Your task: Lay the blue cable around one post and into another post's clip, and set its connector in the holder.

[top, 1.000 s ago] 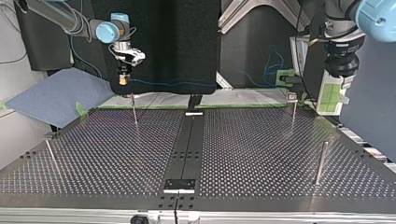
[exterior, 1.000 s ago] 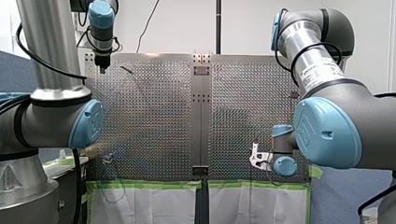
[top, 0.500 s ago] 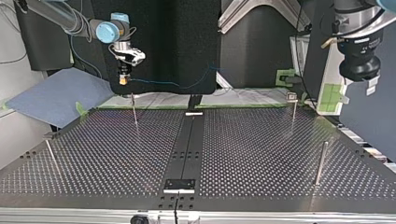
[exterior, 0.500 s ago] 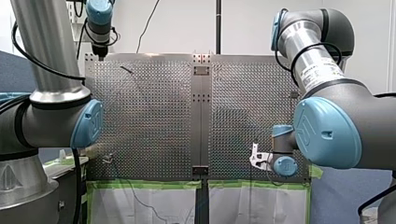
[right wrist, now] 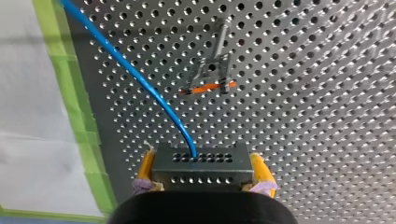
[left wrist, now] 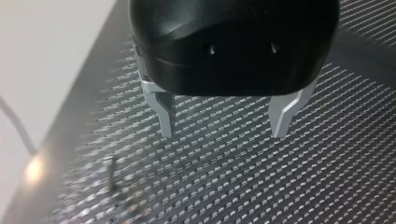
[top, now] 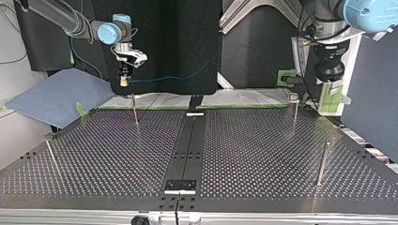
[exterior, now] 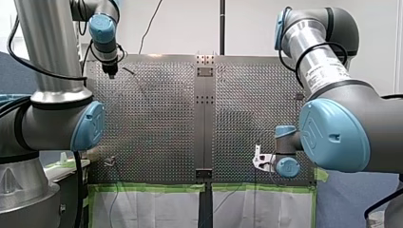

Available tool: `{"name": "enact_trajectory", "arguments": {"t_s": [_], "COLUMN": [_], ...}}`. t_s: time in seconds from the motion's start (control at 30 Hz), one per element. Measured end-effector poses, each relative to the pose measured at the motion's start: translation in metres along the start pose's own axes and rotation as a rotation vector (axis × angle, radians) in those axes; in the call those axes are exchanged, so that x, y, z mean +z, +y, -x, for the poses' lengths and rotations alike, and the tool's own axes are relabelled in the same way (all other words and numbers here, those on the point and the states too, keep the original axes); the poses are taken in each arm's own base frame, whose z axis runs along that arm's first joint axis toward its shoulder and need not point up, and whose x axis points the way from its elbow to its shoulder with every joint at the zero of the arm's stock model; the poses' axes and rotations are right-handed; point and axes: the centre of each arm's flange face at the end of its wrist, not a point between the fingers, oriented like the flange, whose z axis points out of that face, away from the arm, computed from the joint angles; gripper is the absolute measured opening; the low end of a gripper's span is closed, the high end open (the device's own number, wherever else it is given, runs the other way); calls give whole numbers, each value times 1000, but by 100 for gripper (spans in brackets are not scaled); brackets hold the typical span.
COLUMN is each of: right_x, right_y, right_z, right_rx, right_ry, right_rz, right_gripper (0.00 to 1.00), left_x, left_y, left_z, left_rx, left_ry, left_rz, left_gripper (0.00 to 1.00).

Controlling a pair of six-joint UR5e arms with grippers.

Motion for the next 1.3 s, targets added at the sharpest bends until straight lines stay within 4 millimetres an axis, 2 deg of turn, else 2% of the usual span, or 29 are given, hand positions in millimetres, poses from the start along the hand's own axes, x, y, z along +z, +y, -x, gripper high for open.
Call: {"name": "enact_trajectory", "arguments": {"t_s": [0.23, 0.43, 0.67, 0.87, 1.07, 1.3], "right_x": [-8, -10, -6, -14, -26, -52], "right_y": [-27, -62, -105, -146, -180, -213], "right_z": [-25, -58, -112, -157, -196, -237], "right_rx": [-15, -11, -32, -44, -65, -62], "right_ry": [3, 27, 93, 138, 177, 200], "right_rz": [-3, -53, -88, -147, -202, -262], "right_gripper": [0, 0, 0, 0, 0, 0], "left_x": [14, 23, 20, 18, 25, 34], "left_y": [-11, -21, -30, -39, -56, -81], "left_z": [-39, -77, -115, -148, -166, -174], "left_rx": [69, 90, 92, 75, 38, -13], "left_ry": [49, 105, 136, 181, 208, 218], "left_rz": [-89, -166, -267, -350, -438, -537], "left_gripper": [100, 100, 100, 100, 100, 100]}}
